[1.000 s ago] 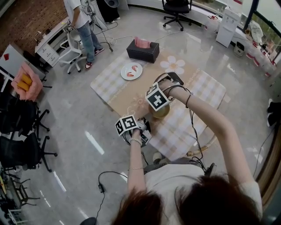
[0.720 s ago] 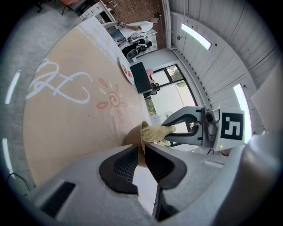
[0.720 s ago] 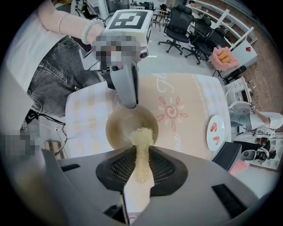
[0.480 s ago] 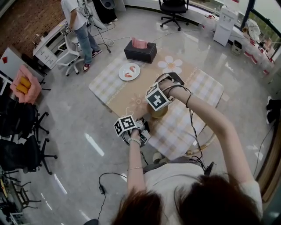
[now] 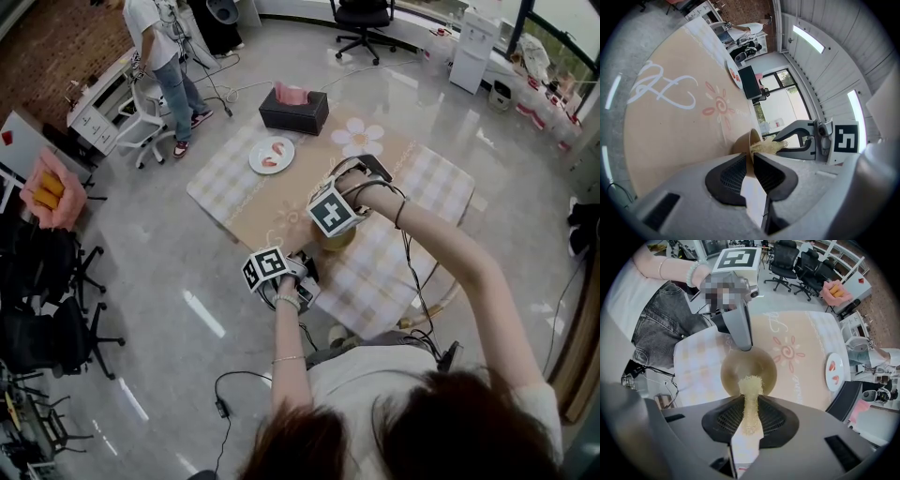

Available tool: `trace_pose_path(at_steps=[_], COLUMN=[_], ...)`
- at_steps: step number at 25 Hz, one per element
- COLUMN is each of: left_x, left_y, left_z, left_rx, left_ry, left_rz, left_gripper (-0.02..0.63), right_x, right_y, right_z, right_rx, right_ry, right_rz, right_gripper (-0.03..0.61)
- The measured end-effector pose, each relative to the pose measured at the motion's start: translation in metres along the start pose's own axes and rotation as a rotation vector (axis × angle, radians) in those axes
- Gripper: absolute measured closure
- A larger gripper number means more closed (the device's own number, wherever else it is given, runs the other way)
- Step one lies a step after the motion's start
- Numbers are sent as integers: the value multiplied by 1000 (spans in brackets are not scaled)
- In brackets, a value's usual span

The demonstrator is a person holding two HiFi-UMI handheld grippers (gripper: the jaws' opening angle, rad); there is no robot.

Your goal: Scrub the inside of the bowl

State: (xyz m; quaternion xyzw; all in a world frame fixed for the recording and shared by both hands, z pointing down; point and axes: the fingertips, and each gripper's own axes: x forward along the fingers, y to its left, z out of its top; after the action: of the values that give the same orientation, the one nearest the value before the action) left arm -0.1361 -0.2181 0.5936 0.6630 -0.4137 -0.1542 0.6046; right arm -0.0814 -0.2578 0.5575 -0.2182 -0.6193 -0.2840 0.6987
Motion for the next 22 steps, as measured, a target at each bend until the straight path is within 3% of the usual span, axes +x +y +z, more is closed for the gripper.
trace_pose_path(at_steps=[22], left_x=[2], left_y=[1], left_z=[1], left_rx=[-16], left_ry=[3], left_rz=[-11], left_gripper=[561], right_x=[4], right_y=[24], right_z=[4], right_rx=[94], right_ry=[16], right_rz=[117], right_gripper=[500])
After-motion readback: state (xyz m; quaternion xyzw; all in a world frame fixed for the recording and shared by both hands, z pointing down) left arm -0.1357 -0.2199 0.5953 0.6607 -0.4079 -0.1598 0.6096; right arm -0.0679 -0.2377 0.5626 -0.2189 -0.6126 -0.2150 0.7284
